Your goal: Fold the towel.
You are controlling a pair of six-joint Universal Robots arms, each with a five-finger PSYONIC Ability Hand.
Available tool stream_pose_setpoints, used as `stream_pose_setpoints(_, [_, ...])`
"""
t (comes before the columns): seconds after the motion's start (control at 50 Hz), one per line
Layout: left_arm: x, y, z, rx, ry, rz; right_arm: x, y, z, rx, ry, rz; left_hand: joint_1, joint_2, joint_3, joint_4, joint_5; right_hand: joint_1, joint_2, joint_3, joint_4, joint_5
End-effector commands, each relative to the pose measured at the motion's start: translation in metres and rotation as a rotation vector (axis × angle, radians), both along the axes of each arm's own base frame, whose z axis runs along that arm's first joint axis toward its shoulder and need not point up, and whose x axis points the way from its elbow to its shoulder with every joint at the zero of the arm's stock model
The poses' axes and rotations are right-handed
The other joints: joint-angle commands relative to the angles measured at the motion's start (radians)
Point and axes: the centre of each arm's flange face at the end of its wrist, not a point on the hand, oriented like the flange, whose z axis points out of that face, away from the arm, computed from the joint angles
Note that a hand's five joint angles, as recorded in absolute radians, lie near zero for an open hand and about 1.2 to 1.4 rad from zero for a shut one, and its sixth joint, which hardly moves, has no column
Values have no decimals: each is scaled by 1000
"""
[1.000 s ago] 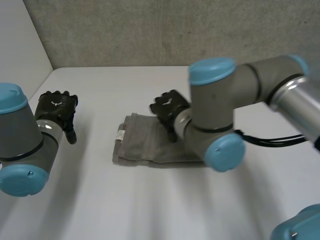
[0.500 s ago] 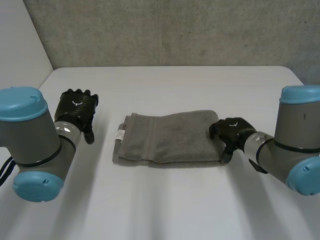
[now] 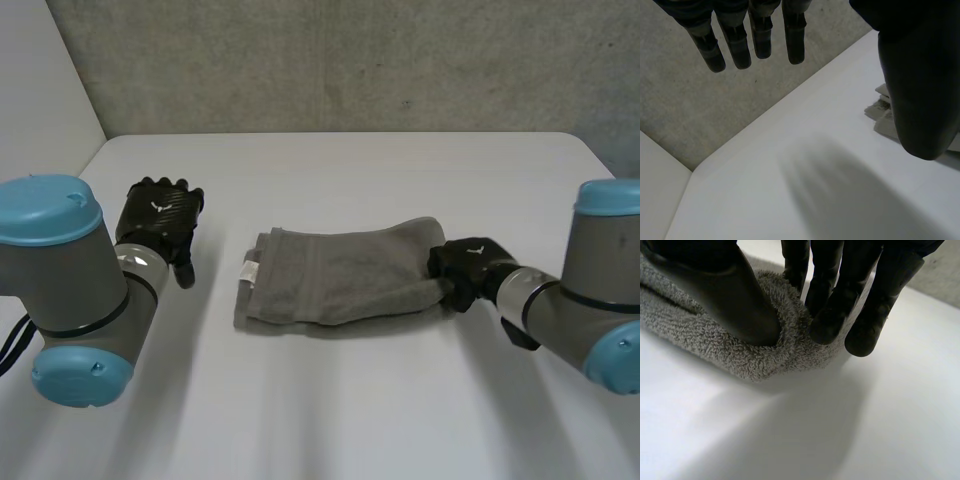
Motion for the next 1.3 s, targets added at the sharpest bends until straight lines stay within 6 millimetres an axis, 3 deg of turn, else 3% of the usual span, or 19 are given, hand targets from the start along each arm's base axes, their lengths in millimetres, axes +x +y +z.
stream_pose_setpoints(0.02, [-2, 3, 5, -11, 5, -8, -8, -7, 37, -104, 49, 44, -77, -57, -67, -67, -53, 131, 165, 64, 58, 89])
stream_pose_setpoints(0.1, [-2, 3, 12, -30, 13, -7, 2, -13, 58, -152, 62, 75, -77, -57, -67, -67, -53, 131, 165, 64, 58, 89])
stream_pose_setpoints(0.14, [-1, 1, 17, -45, 22, 0, 30, -5, 78, -178, 20, 137, -77, -57, -67, -67, -53, 131, 165, 64, 58, 89])
stream_pose_setpoints(0.16, [-1, 1, 17, -45, 22, 0, 30, -5, 78, -178, 20, 137, -77, -57, -67, -67, -53, 131, 165, 64, 58, 89])
stream_pose_setpoints(0.2, [-2, -2, 23, -62, 29, 1, 72, 13, 86, -189, -24, 237, -77, -57, -67, -67, -53, 131, 165, 64, 58, 89])
stream_pose_setpoints(0.22, [-2, -2, 23, -62, 29, 1, 72, 13, 86, -189, -24, 237, -77, -57, -67, -67, -53, 131, 165, 64, 58, 89])
stream_pose_setpoints(0.26, [-3, -2, 26, -72, 32, -1, 109, 36, 89, -203, -41, 331, -77, -57, -67, -67, -53, 131, 165, 64, 58, 89])
stream_pose_setpoints(0.28, [-3, -2, 26, -72, 32, -1, 109, 36, 89, -203, -41, 332, -77, -57, -67, -67, -53, 131, 165, 64, 58, 89])
stream_pose_setpoints(0.42, [-5, -4, 32, -90, 42, -1, 169, 80, 50, -148, -5, 469, -77, -57, -67, -67, -53, 131, 165, 64, 58, 89])
stream_pose_setpoints(0.48, [-5, -4, 32, -90, 42, -2, 175, 86, 39, -129, 11, 482, -77, -57, -67, -67, -53, 131, 165, 64, 58, 89])
stream_pose_setpoints(0.5, [-6, -3, 32, -90, 42, -4, 178, 89, 31, -111, 26, 488, -77, -57, -67, -67, -53, -266, -232, -333, -339, -308])
stream_pose_setpoints(0.52, [-6, -2, 32, -89, 43, -6, 178, 89, 25, -96, 39, 479, -77, -57, -67, -67, -53, -749, -716, -817, -823, -791])
stream_pose_setpoints(0.54, [-6, -2, 32, -89, 43, -6, 178, 89, 25, -96, 39, 479, -77, -57, -67, -67, -53, -754, -721, -822, -828, -796])
stream_pose_setpoints(0.56, [-8, -1, 32, -89, 47, -12, 177, 89, 25, -92, 47, 465, -77, -57, -67, -67, -53, -1039, -1006, -1107, -1113, -1081])
stream_pose_setpoints(0.58, [-9, -1, 32, -89, 50, -15, 175, 87, 26, -90, 49, 448, -77, -57, -67, -67, -53, -1090, -1057, -1158, -1164, -1132])
stream_pose_setpoints(0.72, [-16, -4, 37, -106, 71, -26, 158, 74, 59, -79, -34, 343, -77, -57, -67, -67, -53, -1090, -1057, -1158, -1164, -1132])
stream_pose_setpoints(0.86, [-39, -2, 40, -99, 164, -70, 122, 51, 87, -55, -144, 205, -77, -57, -67, -67, -53, -1090, -1057, -1158, -1164, -1132])
stream_pose_setpoints(1.06, [-76, 1, 12, -37, 204, -144, 91, 19, 69, -29, -142, 93, -74, -54, -64, -64, -50, -1090, -1057, -1158, -1164, -1132])
stream_pose_setpoints(1.3, [-85, -1, -46, 104, 119, -147, 91, -10, 26, 30, -176, 29, -68, -48, -58, -58, -44, -1090, -1057, -1158, -1164, -1132])
